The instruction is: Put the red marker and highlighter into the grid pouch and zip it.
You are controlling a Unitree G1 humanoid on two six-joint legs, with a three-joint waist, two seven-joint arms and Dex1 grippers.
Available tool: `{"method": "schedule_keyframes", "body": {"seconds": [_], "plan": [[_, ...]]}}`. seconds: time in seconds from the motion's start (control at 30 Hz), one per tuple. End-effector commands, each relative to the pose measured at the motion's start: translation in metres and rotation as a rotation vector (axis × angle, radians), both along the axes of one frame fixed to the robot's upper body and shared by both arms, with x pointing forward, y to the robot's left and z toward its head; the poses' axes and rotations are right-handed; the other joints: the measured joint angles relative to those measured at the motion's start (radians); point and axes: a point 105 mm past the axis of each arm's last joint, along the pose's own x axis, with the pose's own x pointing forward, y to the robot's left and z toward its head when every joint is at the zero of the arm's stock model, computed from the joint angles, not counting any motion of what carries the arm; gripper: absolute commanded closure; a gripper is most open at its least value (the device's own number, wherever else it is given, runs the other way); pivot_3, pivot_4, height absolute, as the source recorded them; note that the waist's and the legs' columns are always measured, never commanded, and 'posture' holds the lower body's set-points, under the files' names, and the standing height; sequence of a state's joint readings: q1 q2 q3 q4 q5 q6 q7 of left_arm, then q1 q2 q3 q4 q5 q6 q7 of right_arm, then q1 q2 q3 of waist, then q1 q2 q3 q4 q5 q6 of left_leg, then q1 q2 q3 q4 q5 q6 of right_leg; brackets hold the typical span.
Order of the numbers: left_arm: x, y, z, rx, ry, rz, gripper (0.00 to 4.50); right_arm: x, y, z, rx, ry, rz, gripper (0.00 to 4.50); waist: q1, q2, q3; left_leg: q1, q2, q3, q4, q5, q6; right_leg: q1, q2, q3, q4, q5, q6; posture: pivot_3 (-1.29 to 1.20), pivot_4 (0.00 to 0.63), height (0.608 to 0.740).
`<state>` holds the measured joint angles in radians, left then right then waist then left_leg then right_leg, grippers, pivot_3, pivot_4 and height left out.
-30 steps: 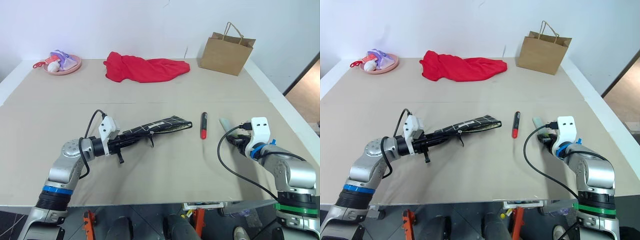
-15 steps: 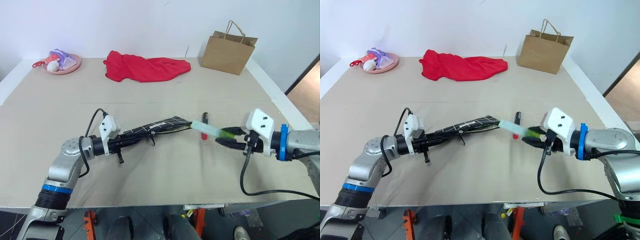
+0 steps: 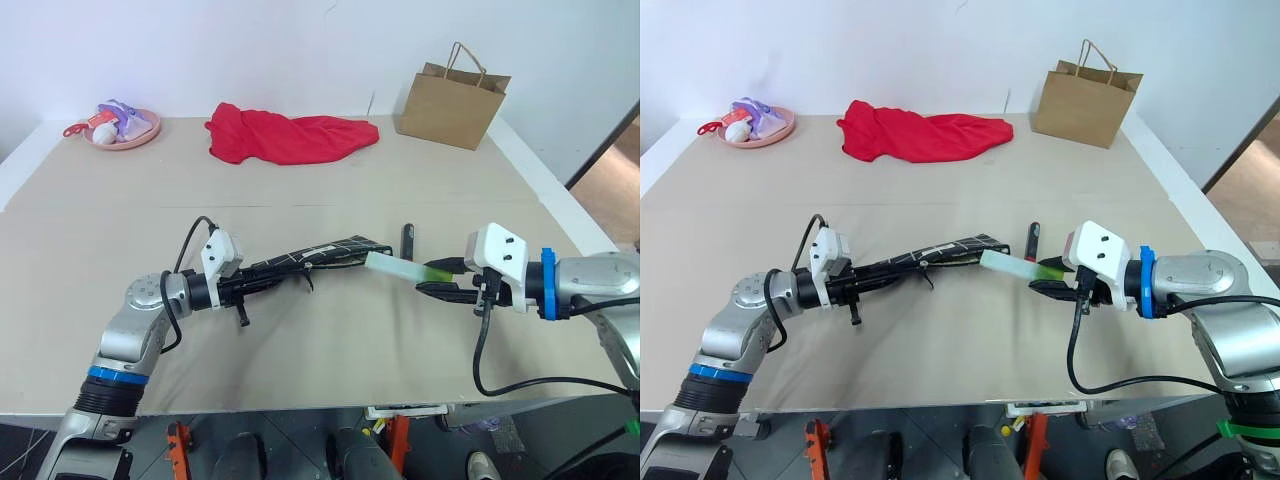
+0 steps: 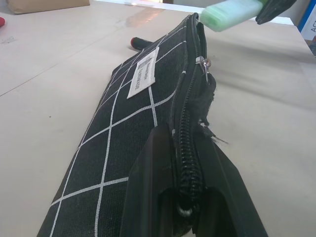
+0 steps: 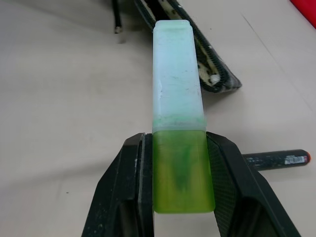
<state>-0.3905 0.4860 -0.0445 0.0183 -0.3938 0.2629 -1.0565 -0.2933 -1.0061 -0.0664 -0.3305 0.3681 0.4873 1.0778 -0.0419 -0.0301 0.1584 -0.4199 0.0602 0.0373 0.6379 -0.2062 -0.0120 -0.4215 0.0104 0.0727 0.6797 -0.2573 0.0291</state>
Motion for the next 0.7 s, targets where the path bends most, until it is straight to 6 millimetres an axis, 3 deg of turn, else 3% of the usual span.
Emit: {"method": "schedule_keyframes", "body": {"seconds": [0.03,0.7], "plan": [[-0.001,-0.003,0.01,-0.009,-0.046,-0.018,4.5,0.0,0.002,0.015,0.003,-0.058,0.014,3.4,0.0,0.0,0.0,0.0,0.0,0.0,0.0,0.0,0.0,0.0,0.0,0.0,0.0,0.0,0.0,0.0,0.15,0.74],[-0.004,-0.007,0.012,-0.006,-0.053,-0.026,4.5,0.016,0.006,0.001,-0.034,-0.038,0.024,3.4,-0.001,0.0,0.0,0.0,0.0,0.0,0.0,0.0,0.0,0.0,0.0,0.0,0.0,0.001,-0.001,0.0,0.15,0.74]]}}
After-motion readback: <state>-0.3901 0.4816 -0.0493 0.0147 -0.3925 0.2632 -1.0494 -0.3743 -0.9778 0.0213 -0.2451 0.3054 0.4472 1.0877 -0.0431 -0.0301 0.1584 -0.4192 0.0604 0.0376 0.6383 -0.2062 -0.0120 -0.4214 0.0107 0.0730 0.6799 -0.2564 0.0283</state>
